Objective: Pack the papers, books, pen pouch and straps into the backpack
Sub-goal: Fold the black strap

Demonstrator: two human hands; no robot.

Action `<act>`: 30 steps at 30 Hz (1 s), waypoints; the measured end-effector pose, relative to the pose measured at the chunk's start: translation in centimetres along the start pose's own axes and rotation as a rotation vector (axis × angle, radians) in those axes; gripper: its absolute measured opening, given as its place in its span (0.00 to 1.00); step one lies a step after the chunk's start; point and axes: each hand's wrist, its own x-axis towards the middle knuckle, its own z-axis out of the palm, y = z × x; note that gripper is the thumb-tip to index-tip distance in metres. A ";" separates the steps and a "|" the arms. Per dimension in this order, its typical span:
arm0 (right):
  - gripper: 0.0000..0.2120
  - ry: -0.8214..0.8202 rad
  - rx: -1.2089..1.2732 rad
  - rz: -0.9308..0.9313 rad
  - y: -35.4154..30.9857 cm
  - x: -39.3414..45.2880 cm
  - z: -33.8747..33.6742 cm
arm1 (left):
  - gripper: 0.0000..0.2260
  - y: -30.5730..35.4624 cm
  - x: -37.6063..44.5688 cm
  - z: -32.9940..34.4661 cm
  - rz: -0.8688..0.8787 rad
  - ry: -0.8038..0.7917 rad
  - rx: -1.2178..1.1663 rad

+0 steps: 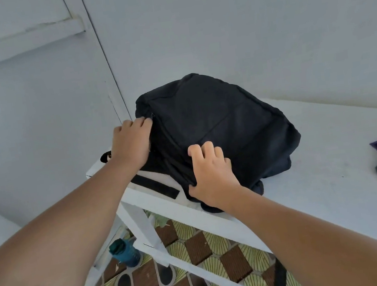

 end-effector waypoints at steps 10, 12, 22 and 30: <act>0.33 -0.066 -0.005 -0.043 3.8 1.1 -1.8 | 0.06 2.2 0.8 -0.4 0.179 -0.013 0.103; 0.34 -0.087 -0.044 -0.029 6.1 1.2 -2.6 | 0.04 2.8 0.4 -0.7 0.275 -0.013 0.112; 0.44 0.038 -0.382 0.258 18.6 0.6 -2.8 | 0.07 15.6 -0.3 -4.3 0.545 -0.143 0.089; 0.40 -0.022 -0.155 0.277 20.7 -1.7 -3.1 | 0.06 17.8 0.5 -4.4 0.577 -0.229 0.077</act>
